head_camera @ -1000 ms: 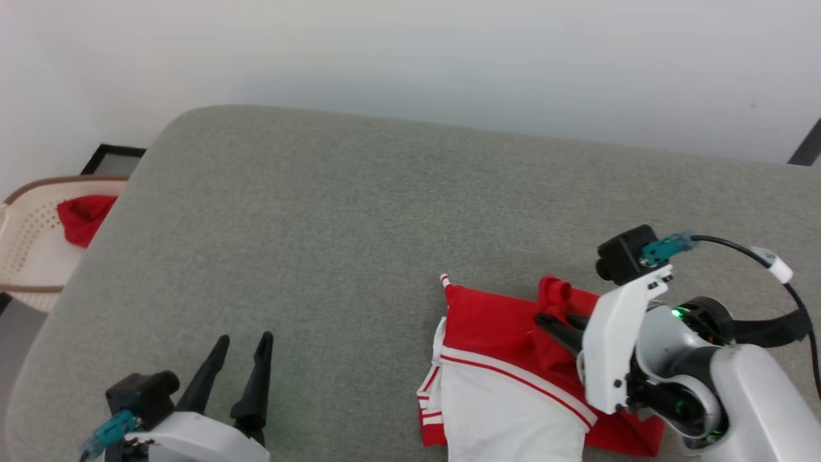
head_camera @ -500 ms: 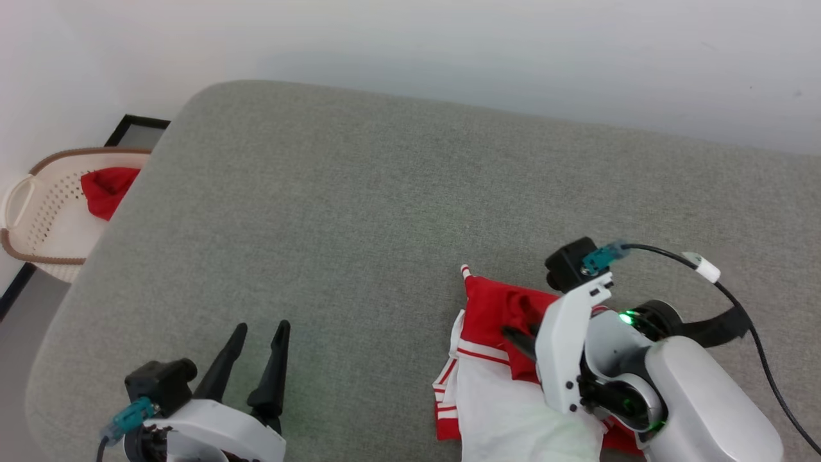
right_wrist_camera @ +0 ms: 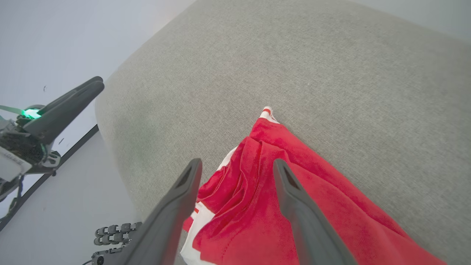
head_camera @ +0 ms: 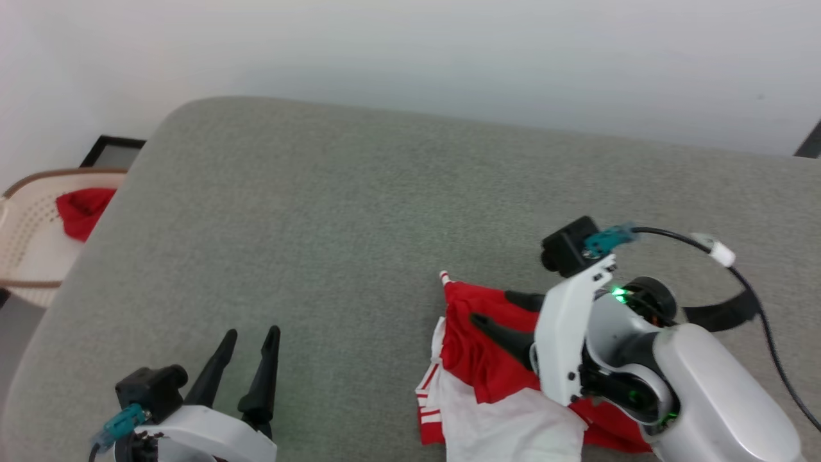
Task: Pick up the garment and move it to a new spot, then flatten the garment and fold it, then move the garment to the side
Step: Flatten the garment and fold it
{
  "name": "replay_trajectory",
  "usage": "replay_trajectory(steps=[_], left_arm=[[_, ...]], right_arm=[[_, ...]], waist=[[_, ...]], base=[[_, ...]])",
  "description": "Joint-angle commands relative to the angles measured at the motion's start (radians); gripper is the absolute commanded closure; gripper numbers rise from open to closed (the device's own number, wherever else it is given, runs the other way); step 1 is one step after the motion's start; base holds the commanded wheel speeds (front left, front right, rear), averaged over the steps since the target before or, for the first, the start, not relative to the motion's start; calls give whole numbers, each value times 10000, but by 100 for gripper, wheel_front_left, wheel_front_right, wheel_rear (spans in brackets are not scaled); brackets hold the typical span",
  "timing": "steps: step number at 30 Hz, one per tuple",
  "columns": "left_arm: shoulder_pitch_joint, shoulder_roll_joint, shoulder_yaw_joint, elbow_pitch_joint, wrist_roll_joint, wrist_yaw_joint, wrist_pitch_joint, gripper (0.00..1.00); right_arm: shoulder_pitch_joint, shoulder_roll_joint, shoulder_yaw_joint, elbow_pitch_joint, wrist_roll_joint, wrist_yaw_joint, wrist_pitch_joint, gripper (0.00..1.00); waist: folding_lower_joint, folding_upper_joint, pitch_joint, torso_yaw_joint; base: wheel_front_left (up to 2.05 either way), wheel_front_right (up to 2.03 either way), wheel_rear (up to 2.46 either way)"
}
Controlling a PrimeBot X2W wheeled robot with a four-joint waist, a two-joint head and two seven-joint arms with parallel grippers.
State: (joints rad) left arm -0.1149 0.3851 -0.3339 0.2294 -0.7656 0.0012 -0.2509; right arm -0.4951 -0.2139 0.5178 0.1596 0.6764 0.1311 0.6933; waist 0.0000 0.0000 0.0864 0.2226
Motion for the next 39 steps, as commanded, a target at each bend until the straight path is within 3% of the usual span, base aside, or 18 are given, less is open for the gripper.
replay_trajectory(steps=[1,12,21,30,39], left_arm=[[135,53,35,-44,11,56,-29,0],[482,257,141,-321,110,246,-53,0],[778,458,280,-478,296,186,-97,0],[1001,441,655,-415,552,-66,-133,0],[1146,355,1134,-312,820,-336,-130,0]], right_arm=[[255,-145,-119,-276,-13,-7,-72,0],[1310,-882,-1259,-1349,-264,-7,-708,0],[2459,-1390,-2413,-1650,-447,-7,-2493,0],[3673,-1704,-3521,-1460,-579,-7,-4071,0],[4551,-1640,-4292,-1302,-713,-7,-4741,0]], waist=[[0,0,-152,-247],[0,0,-556,-1214],[0,0,-835,-1921],[0,0,-989,-2129],[0,0,-1060,-2214]], base=[[0,0,0],[0,0,0],[0,0,0],[0,0,0],[0,0,0]])
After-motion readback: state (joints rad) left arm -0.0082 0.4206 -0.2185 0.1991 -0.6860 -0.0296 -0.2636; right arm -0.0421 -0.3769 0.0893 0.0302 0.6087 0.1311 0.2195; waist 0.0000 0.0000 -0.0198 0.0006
